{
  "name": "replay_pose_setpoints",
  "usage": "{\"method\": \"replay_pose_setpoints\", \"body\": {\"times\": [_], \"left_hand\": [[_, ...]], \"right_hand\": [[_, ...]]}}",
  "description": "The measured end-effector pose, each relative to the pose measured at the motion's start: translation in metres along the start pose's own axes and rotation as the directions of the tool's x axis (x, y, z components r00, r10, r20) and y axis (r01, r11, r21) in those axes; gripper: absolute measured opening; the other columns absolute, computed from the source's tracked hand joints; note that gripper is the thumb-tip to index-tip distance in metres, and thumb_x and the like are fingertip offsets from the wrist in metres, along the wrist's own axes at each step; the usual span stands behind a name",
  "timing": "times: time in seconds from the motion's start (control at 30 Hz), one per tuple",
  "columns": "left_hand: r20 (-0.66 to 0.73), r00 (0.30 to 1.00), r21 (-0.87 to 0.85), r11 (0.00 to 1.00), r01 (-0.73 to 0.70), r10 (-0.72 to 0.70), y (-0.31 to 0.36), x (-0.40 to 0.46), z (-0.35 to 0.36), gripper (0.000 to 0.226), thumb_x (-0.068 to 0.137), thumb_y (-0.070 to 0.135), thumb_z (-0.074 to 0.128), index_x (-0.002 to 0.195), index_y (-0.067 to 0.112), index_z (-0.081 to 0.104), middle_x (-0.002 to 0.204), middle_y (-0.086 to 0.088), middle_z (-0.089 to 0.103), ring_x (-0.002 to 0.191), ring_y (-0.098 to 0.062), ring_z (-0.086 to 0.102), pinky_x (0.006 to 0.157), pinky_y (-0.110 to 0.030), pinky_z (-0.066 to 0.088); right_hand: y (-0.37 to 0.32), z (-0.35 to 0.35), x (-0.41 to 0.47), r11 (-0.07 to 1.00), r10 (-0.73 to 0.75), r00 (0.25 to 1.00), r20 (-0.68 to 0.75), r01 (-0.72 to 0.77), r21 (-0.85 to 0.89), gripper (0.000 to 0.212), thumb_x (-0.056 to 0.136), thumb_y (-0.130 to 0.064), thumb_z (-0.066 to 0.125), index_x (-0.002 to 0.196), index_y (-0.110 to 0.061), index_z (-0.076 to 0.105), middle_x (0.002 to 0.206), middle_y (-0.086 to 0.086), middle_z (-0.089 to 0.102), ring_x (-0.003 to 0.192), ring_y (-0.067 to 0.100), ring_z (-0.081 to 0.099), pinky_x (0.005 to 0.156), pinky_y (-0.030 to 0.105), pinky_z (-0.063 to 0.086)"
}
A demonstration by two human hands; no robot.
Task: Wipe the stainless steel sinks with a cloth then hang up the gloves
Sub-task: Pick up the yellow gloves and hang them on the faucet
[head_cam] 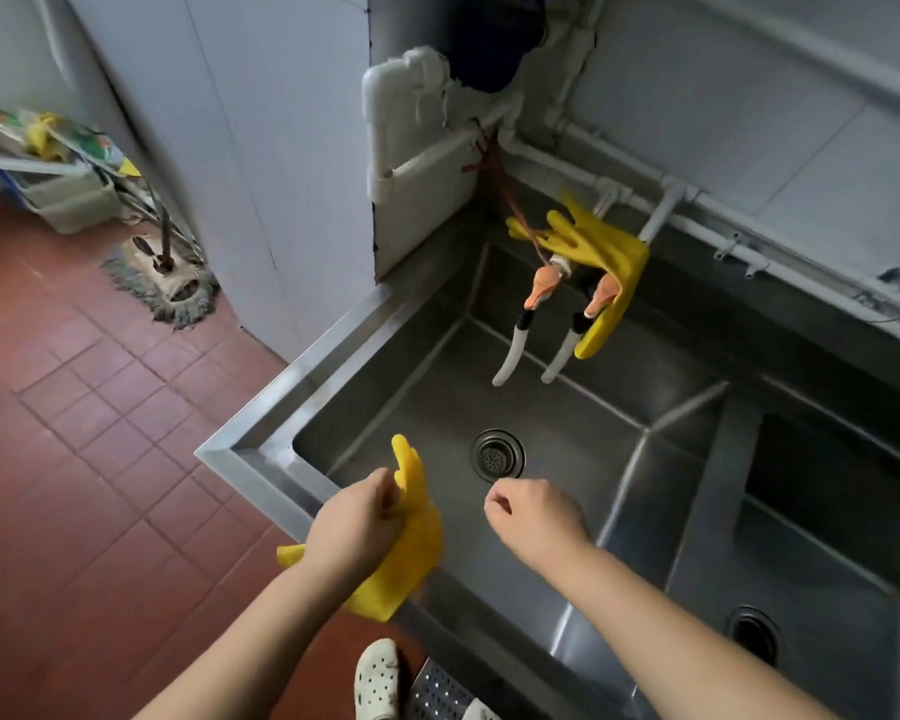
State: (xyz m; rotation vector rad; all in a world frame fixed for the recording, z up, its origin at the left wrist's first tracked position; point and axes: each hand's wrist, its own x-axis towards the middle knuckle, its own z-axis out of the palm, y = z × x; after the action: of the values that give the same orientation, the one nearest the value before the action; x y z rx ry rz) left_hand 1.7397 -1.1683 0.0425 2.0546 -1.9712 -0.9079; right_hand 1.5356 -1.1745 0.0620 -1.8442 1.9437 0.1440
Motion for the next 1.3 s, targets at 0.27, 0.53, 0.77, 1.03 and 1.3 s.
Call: {"method": "replay_pose_setpoints", "body": {"times": [0.27, 0.53, 0.77, 1.03, 1.3], "left_hand": [[-0.270, 0.954, -0.205, 0.960, -0.190, 0.131, 0.095, 0.003, -0.020, 0.010, 0.080, 0.031, 0.069, 0.080, 0.027, 0.060, 0.070, 0.011, 0.060, 0.068, -0.007, 0.056, 0.060, -0.025, 0.048], [-0.120, 0.932, -0.439, 0.824, -0.358, 0.341, 0.201, -0.012, 0.004, 0.016, 0.077, 0.022, 0.073, 0.080, 0.037, 0.072, 0.085, 0.010, 0.064, 0.080, -0.002, 0.061, 0.072, -0.024, 0.052], [-0.166, 0.979, -0.616, 0.763, -0.196, 0.118, 0.248, 0.024, -0.008, 0.016, 0.088, 0.017, 0.060, 0.095, 0.026, 0.070, 0.076, 0.006, 0.068, 0.064, -0.009, 0.060, 0.059, -0.025, 0.050], [-0.071, 0.989, -0.678, 0.734, 0.048, -0.131, 0.295, 0.157, -0.047, 0.044, 0.095, 0.027, 0.049, 0.135, 0.013, 0.036, 0.109, -0.010, 0.059, 0.085, -0.024, 0.064, 0.064, -0.035, 0.055], [-0.148, 0.959, -0.707, 0.704, 0.068, -0.242, 0.310, 0.208, -0.054, 0.042, 0.093, 0.014, 0.052, 0.131, 0.009, 0.036, 0.127, -0.020, 0.048, 0.094, -0.032, 0.058, 0.071, -0.038, 0.050]], "right_hand": [[0.016, -0.027, -0.021, 0.785, 0.085, 0.984, -0.155, 0.030, 0.619, 0.015, 0.089, -0.035, 0.056, 0.078, -0.030, 0.065, 0.071, -0.010, 0.068, 0.067, 0.007, 0.063, 0.062, 0.024, 0.052], [0.077, -0.081, -0.035, 0.514, 0.342, 0.913, -0.221, 0.015, 0.857, 0.029, 0.088, -0.043, 0.059, 0.072, -0.020, 0.067, 0.065, -0.005, 0.069, 0.063, 0.010, 0.066, 0.061, 0.030, 0.057], [0.140, -0.100, -0.044, 0.545, 0.498, 0.804, -0.326, 0.003, 0.838, 0.033, 0.089, -0.029, 0.059, 0.061, -0.013, 0.060, 0.052, 0.002, 0.059, 0.056, 0.024, 0.059, 0.057, 0.039, 0.051], [0.166, -0.109, -0.051, 0.531, 0.643, 0.699, -0.312, -0.113, 0.840, 0.035, 0.085, -0.025, 0.064, 0.054, -0.016, 0.050, 0.051, -0.003, 0.044, 0.055, 0.017, 0.043, 0.056, 0.035, 0.035], [0.148, -0.110, -0.054, 0.467, 0.771, 0.596, -0.225, -0.290, 0.835, 0.017, 0.088, -0.026, 0.063, 0.075, -0.014, 0.066, 0.078, 0.009, 0.064, 0.080, 0.025, 0.059, 0.070, 0.032, 0.042]]}}
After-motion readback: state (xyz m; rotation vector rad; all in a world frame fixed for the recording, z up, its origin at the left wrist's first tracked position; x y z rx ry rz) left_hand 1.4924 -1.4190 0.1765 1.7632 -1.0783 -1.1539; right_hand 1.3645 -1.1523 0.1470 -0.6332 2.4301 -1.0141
